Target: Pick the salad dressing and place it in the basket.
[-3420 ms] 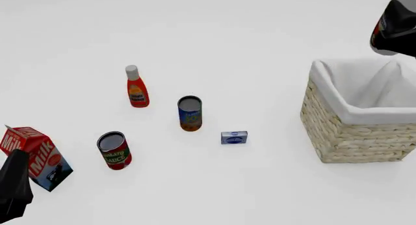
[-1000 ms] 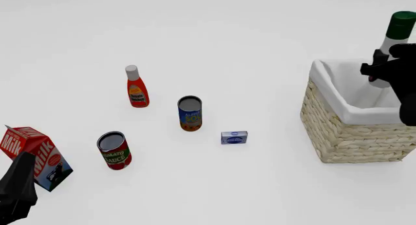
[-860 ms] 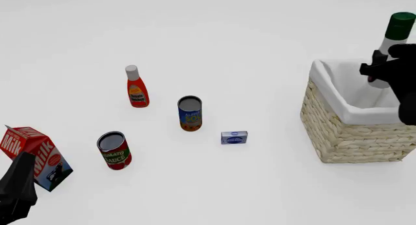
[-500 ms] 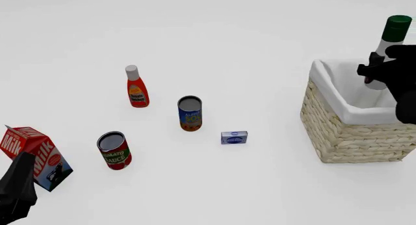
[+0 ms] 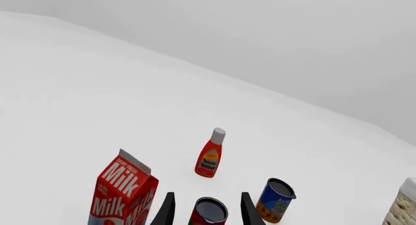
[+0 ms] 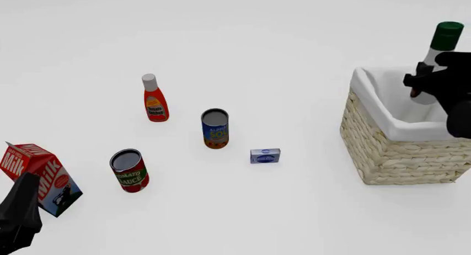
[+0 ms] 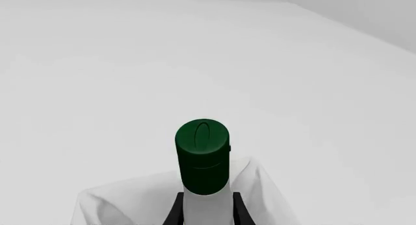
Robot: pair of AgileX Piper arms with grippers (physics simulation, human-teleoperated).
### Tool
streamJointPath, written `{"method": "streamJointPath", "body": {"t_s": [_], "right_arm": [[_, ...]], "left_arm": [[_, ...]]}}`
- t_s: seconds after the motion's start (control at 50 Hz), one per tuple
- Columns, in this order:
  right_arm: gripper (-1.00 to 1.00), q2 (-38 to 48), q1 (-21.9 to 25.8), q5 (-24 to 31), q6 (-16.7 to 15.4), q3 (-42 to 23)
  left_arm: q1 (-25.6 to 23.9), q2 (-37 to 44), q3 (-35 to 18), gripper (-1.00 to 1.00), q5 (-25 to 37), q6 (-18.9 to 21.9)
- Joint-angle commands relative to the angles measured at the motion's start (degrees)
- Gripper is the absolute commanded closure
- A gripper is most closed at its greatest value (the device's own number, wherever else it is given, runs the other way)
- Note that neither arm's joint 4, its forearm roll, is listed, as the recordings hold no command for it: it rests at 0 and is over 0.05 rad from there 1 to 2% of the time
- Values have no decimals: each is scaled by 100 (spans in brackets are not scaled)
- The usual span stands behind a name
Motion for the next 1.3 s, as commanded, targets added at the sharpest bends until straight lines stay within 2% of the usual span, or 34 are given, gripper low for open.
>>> {"method": "streamJointPath", "body": {"t_s": [0.02, 1.3], "right_arm": [[100, 80, 17, 48, 131, -56], [100, 232, 53, 210, 175, -138]], "left_arm": [[21, 2, -1, -100, 50, 1272], [48, 2, -1, -100, 45, 1211]]}}
